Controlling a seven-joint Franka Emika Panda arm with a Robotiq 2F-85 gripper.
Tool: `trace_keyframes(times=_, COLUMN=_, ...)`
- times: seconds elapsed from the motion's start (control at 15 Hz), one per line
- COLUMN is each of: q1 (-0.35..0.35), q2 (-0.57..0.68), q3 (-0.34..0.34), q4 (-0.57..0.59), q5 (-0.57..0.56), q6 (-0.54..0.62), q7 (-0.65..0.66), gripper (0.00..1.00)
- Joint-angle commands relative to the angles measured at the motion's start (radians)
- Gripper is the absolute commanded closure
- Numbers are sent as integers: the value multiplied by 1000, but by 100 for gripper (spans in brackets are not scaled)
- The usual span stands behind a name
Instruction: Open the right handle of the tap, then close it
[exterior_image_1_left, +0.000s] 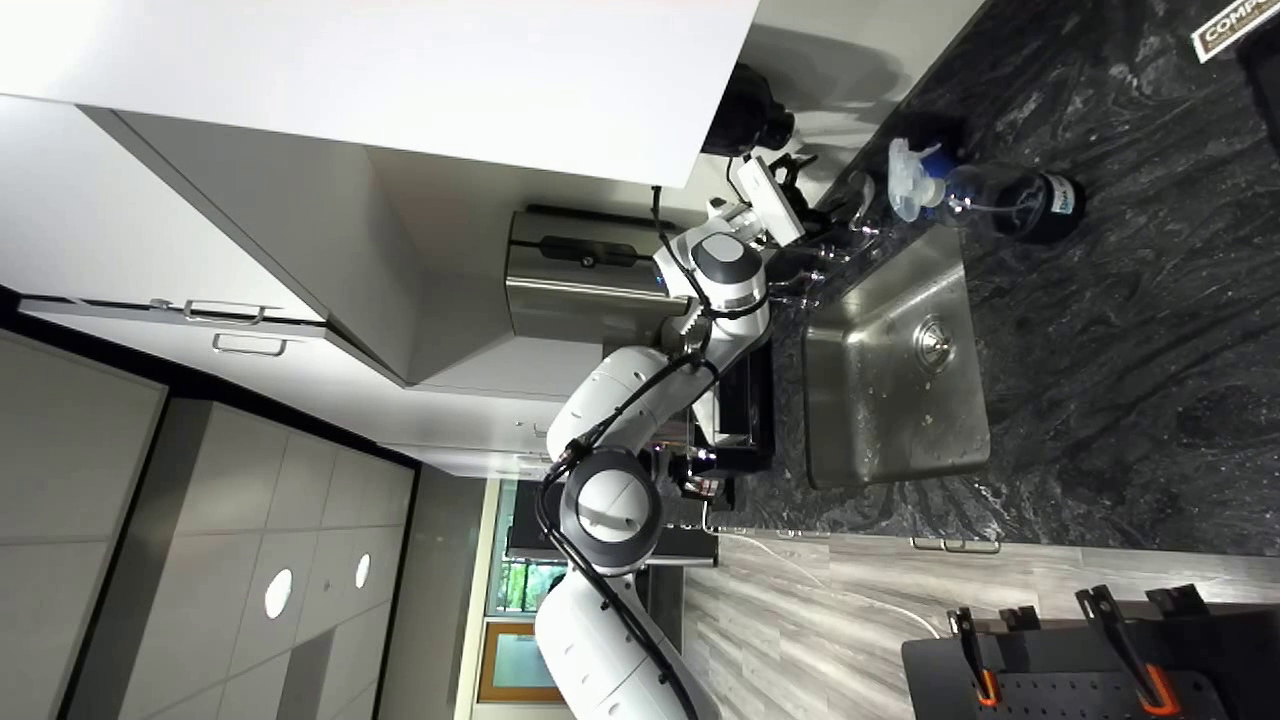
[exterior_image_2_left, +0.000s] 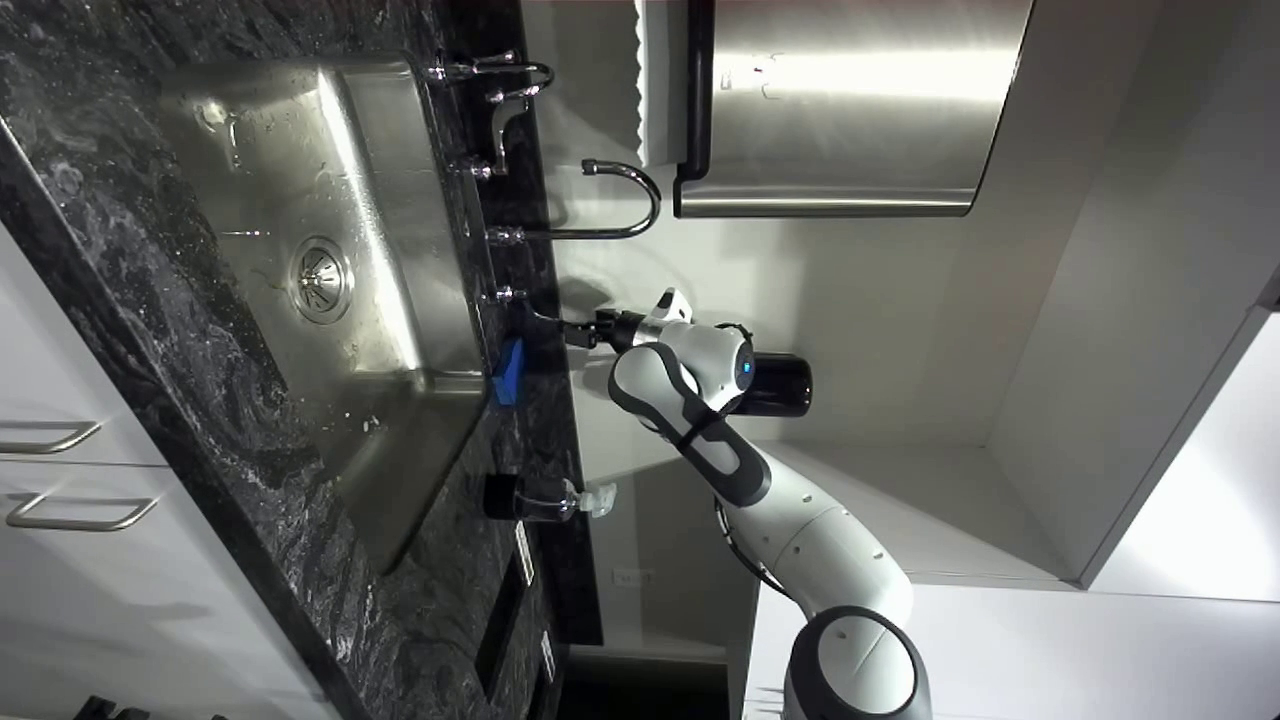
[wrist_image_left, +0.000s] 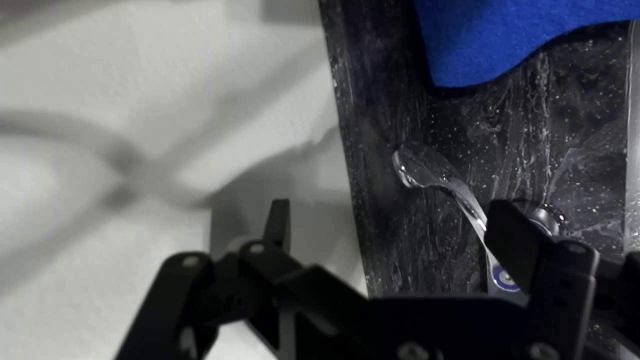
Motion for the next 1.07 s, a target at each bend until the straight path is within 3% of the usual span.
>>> trace_keyframes(times=0.0, q1=44, q2=-158, q3=-66, q4=-182, q5=-66, q6=67, q7=132, gripper=0)
trace_keyframes(times=0.2, q1=91, q2=-249, q3=-114, q4=-272, q5=-124, q6=61, q7=260, gripper=0)
trace_keyframes(times=0.4, q1=110, q2=-364, q3=-121, q4=-362, q5=-179, q6=2, q7=362, gripper=0)
trace_keyframes(times=0.6, q1=80, q2=-475, q3=-62, q4=-452, q5=-175, q6=-77, q7=386, gripper=0)
trace_keyframes(times=1.0, q1=23, q2=-627, q3=60, q4=-559, q5=-15, q6=-314, q7=354, gripper=0)
